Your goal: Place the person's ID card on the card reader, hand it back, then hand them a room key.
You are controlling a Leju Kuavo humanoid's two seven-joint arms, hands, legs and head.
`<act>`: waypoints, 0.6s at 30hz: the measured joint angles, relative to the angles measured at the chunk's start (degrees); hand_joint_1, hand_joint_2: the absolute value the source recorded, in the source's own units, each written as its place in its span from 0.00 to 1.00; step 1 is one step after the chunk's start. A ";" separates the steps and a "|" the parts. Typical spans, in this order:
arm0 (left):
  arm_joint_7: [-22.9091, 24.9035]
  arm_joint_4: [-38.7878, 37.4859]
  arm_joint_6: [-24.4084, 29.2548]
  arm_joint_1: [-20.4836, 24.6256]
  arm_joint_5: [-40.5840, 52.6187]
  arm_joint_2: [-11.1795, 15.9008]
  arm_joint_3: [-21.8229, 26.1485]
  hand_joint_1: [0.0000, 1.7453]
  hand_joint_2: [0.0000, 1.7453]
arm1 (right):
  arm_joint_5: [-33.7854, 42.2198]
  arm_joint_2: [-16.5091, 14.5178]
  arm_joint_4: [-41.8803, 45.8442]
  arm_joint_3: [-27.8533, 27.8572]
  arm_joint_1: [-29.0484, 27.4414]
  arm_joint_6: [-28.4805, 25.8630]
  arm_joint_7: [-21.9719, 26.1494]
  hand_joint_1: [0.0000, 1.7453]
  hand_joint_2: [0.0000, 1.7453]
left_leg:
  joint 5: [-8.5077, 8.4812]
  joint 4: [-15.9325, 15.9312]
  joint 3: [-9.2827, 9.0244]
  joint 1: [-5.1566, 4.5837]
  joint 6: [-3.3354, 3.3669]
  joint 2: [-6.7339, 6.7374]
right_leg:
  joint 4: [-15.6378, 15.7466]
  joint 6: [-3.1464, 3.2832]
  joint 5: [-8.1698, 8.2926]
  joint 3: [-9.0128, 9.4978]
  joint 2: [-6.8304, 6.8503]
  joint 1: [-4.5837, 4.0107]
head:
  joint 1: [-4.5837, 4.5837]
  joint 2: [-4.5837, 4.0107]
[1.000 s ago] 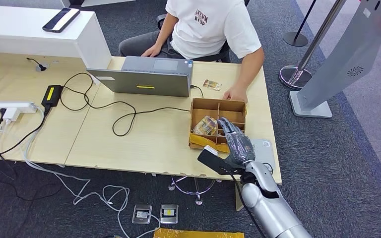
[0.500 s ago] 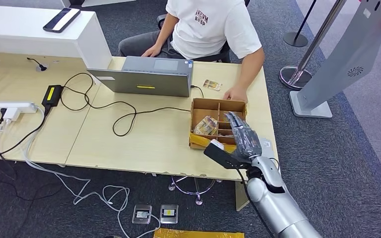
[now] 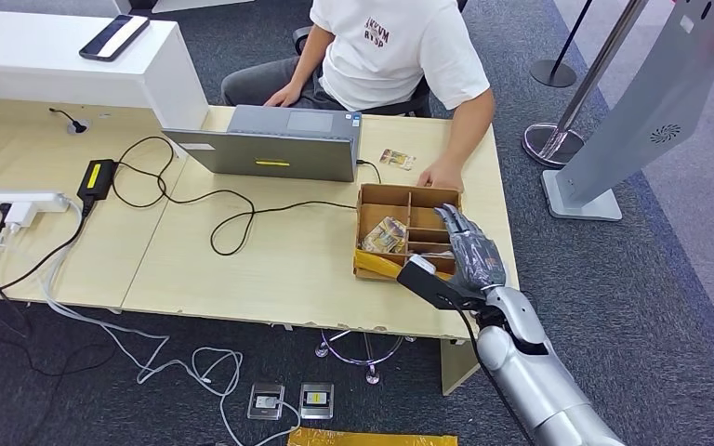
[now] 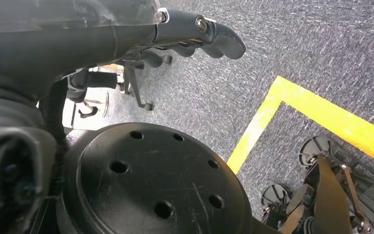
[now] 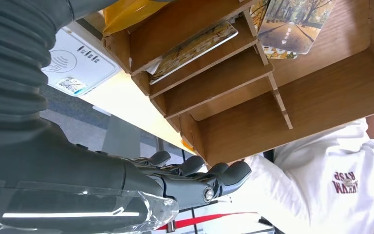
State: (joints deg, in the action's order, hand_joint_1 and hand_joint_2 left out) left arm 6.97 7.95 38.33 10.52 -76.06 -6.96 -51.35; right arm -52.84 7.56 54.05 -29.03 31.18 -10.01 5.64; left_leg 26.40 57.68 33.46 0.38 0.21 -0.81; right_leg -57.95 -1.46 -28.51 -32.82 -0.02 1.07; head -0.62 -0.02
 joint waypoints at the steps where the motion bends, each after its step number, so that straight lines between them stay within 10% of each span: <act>1: 0.00 -0.07 0.00 0.02 0.00 -0.03 0.04 0.00 0.00 | 0.01 0.07 -0.13 0.00 0.04 0.00 0.00 0.00 1.00 | 0.00 0.00 0.00 0.00 0.00 0.00 | 0.00 0.00 0.00 0.00 0.00 0.00 | 0.00 0.00; 18: 0.01 -0.73 0.00 0.17 0.00 -0.47 0.10 0.00 0.00 | 0.04 0.70 -0.73 0.00 0.24 0.06 0.02 0.00 1.00 | 0.00 0.00 0.00 0.00 0.00 0.00 | 0.00 0.00 0.00 0.00 0.00 0.00 | 0.00 0.00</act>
State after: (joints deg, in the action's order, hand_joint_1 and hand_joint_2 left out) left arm 6.98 7.21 38.32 10.69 -76.06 -7.43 -51.25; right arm -52.79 8.26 53.32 -29.03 31.42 -9.95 5.66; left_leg 26.40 57.68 33.46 0.38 0.21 -0.81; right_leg -57.95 -1.46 -28.51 -32.82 -0.02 1.07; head -0.62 -0.02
